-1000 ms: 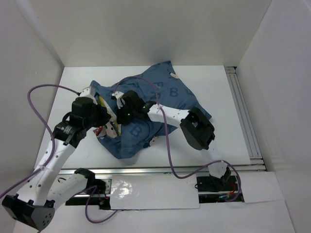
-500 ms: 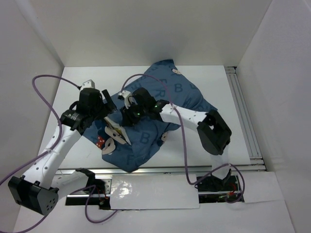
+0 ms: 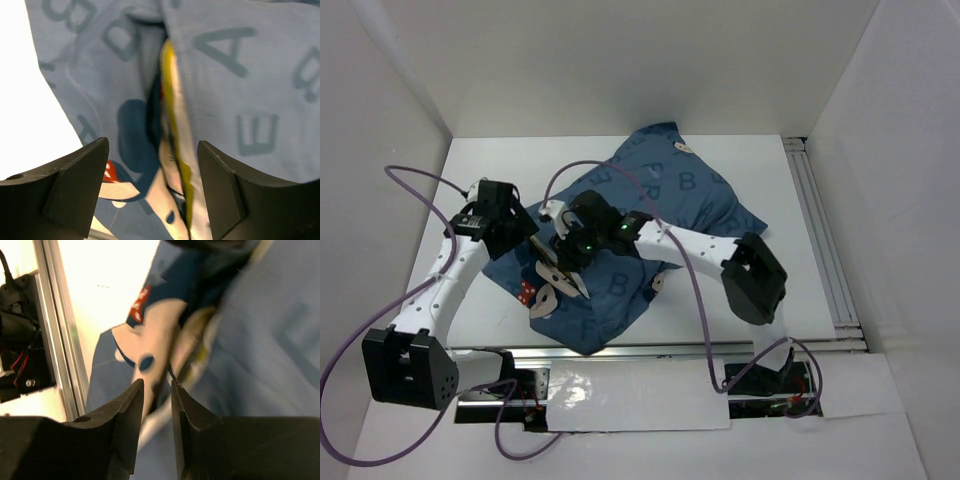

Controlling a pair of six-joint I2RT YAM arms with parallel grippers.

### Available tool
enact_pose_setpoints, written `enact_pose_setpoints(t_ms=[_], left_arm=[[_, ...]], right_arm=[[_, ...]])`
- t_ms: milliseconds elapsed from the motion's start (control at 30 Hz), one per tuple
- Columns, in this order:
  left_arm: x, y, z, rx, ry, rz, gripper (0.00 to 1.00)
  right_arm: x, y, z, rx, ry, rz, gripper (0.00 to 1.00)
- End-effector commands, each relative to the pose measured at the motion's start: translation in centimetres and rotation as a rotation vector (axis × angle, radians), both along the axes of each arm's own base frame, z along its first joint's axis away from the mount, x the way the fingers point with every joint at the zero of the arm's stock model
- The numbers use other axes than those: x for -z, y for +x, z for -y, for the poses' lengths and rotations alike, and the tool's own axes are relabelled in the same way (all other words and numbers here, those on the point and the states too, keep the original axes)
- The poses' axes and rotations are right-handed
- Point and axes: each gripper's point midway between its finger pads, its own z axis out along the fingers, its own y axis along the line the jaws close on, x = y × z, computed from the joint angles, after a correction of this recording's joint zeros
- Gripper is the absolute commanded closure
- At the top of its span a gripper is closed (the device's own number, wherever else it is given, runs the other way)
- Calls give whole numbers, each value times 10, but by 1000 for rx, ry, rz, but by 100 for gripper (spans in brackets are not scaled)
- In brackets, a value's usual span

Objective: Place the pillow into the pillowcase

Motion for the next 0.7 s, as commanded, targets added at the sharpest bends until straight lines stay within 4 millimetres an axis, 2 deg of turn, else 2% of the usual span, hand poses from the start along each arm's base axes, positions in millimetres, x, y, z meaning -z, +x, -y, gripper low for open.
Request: enact_pose_setpoints(t_ms=[0,67,100,133,167,200,233,333,367,400,433,467,500,533,600,633,667], left_arm=[[6,-4,-9,-53,-27,2,16],[7,-8,-18,-93,-28,15,15],[13,-10,-23,-110,-27,9,15],[11,-8,-21,-104,-37,30,15],[13,-8,-22,-108,-52,32,15],[13,-8,-25,-115,-60,32,15],[13,-8,-23,-110,-67,31,15],[13,-8,-27,-122,-67,32,15],[12,-6,-27,-121,-68,41,16],[12,-6,-28,-124,-76,41,16],[16,-8,-28,-124,-76,32,17],[14,-5,-26,-110,-77,41,20],[14,-5,-30,-121,-77,42,20],[14,-5,-30,-121,-77,42,20],[12,-6,-33,-131,-76,51,21],[10,-4,-34,-134,-83,62,21],[7,-4,-32,-126,-93,72,21]], right_arm=[[31,2,-15,-19,-92,-8,65],[36,12,-27,-11,-90,2,65],[60,15,-28,6,-136,-25,60],[60,13,-35,-12,-149,-23,58],[75,15,-40,-5,-177,-22,54],[75,14,-40,3,-176,-31,54],[93,16,-39,11,-212,-43,53],[104,19,-42,28,-227,-58,51],[100,20,-44,29,-220,-54,51],[100,17,-45,13,-212,-66,59],[90,11,-48,-12,-187,-79,72],[82,8,-49,-31,-167,-87,100],[71,3,-52,-63,-140,-90,100],[47,-6,-54,-112,-88,-91,100],[19,-11,-55,-134,-38,-77,100],[-20,-14,-54,-134,28,-54,100],[-38,-15,-53,-130,68,-34,100]])
